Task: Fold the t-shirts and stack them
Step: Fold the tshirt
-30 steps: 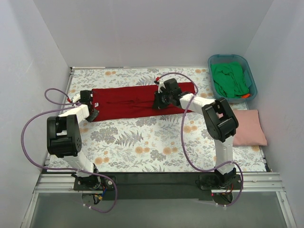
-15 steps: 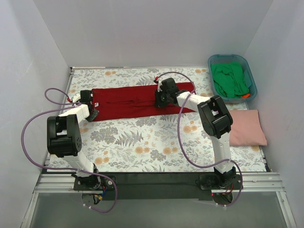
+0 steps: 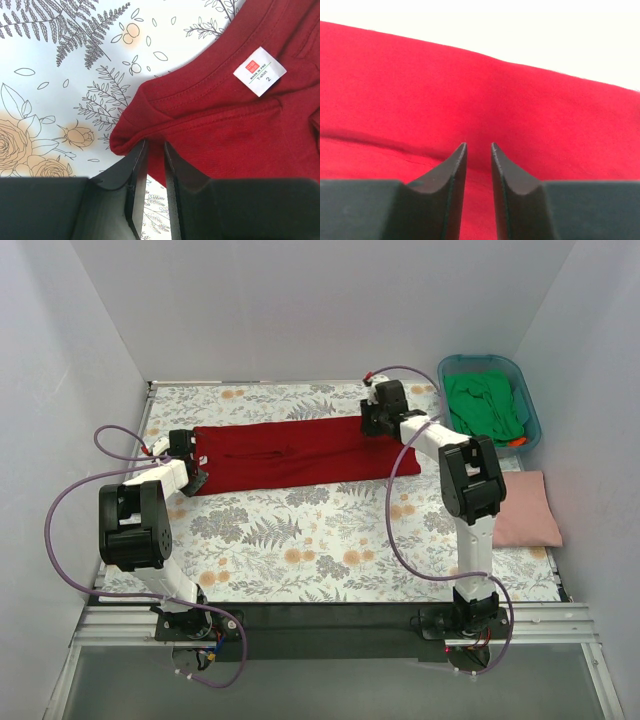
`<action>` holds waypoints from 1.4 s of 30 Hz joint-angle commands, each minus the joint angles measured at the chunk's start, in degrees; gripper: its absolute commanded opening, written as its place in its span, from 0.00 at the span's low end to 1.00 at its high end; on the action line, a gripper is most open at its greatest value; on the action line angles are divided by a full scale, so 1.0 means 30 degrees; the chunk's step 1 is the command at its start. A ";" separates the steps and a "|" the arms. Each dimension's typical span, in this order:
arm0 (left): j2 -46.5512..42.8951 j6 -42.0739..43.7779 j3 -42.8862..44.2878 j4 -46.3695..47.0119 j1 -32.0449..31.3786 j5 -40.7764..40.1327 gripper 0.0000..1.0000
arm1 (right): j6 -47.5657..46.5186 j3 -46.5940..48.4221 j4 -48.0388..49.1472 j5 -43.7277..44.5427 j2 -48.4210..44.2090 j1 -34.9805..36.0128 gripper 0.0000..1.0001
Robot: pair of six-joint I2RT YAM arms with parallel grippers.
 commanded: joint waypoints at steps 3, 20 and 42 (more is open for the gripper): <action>-0.0279 0.0166 0.0282 -0.0441 0.0086 -0.0945 0.19 | 0.1030 -0.3336 -0.0253 -0.1482 -0.3868 -0.1807 0.35; 0.0277 0.0429 0.0575 -0.0703 0.0378 -0.1326 0.19 | 0.3112 -1.0252 -0.0049 -0.3389 -0.6451 -0.4942 0.38; -0.3619 -0.0184 0.3829 -0.3165 -0.0819 0.0223 0.60 | 0.0128 -0.8063 -0.2215 -0.0545 -0.8182 -0.2459 0.41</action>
